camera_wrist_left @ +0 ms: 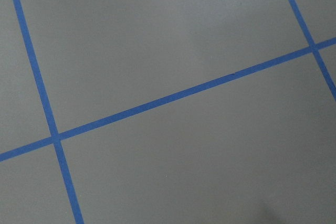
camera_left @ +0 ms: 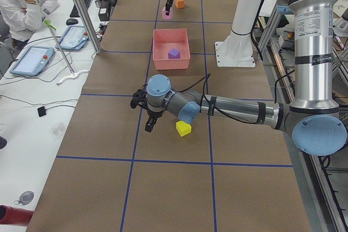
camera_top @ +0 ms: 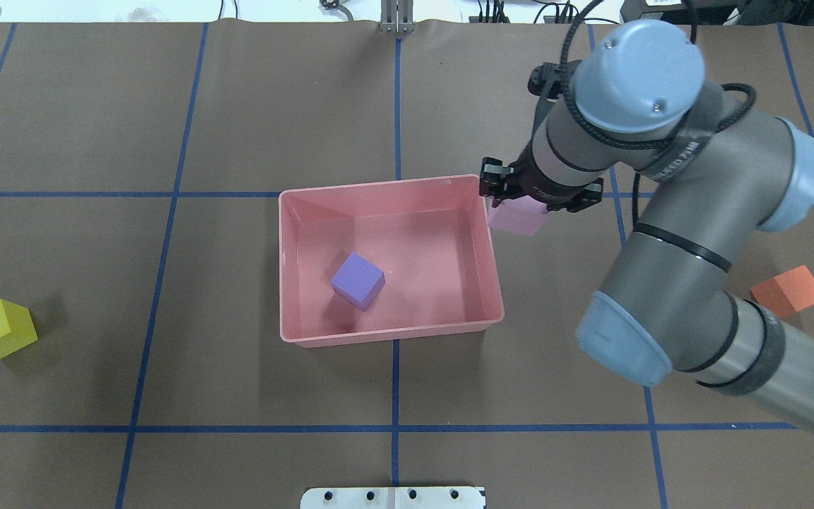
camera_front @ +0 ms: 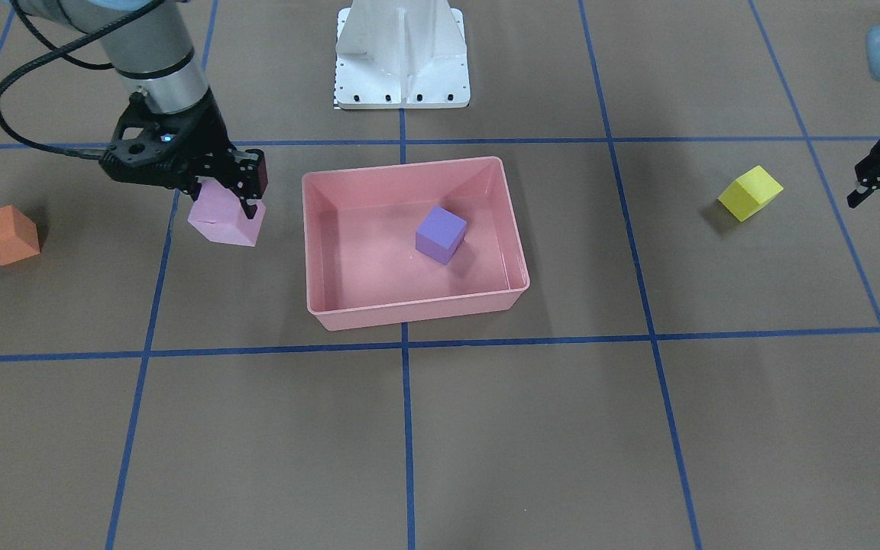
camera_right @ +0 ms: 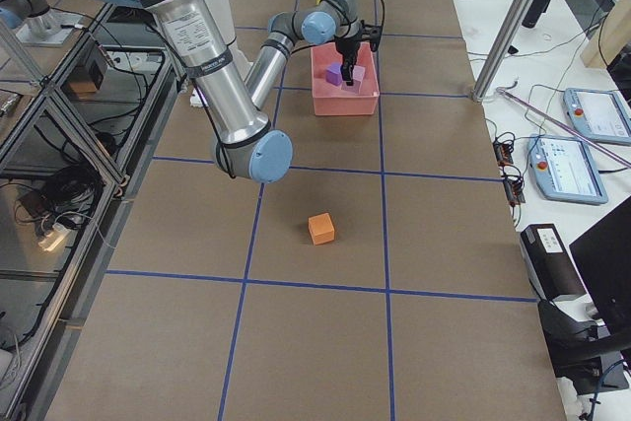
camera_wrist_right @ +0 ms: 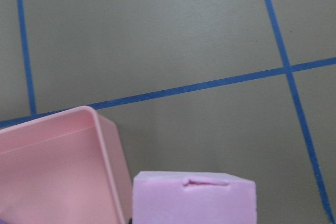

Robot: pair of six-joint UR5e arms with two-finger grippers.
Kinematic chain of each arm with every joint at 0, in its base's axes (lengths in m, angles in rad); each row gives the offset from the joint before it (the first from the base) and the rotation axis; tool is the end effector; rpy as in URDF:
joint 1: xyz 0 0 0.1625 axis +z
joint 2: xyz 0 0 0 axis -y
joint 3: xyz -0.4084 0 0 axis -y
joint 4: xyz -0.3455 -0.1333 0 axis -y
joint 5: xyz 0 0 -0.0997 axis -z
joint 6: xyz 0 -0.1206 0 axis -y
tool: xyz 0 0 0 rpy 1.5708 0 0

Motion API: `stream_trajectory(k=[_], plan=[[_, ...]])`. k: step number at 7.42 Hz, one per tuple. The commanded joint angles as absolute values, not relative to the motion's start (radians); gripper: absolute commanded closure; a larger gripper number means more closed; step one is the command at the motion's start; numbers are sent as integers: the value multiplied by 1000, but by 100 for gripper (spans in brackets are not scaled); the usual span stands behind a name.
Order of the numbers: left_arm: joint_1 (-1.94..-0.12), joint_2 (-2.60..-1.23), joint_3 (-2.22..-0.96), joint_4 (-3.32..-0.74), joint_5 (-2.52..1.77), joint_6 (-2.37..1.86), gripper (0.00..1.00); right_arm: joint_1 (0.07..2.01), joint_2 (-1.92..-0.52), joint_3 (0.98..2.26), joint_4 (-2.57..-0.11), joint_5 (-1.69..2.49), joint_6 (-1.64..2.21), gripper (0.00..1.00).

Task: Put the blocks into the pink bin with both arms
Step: 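Carry the pink cube with the right gripper over the bin and release it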

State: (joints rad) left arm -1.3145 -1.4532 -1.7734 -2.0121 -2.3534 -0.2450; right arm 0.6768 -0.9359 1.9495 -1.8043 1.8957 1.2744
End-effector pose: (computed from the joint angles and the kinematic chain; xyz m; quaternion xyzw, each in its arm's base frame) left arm 0.0612 -0.4238 0.5626 0.1416 0.4164 0.1043 0.8920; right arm -0.3898 -0.4348 0.2092 0.0432 -0.4016 0.1122 0.9079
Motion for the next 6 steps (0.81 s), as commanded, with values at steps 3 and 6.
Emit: stream_trajectory(k=[3, 6], plan=[[-1133, -1383, -1772, -2237, -2256, -538, 0, 554, -805, 1856, -1804, 1773, 1341, 0], [-1069, -1304, -1770, -2347, -2183, -634, 0, 622, -813, 1864, -1810, 1837, 1266, 0]])
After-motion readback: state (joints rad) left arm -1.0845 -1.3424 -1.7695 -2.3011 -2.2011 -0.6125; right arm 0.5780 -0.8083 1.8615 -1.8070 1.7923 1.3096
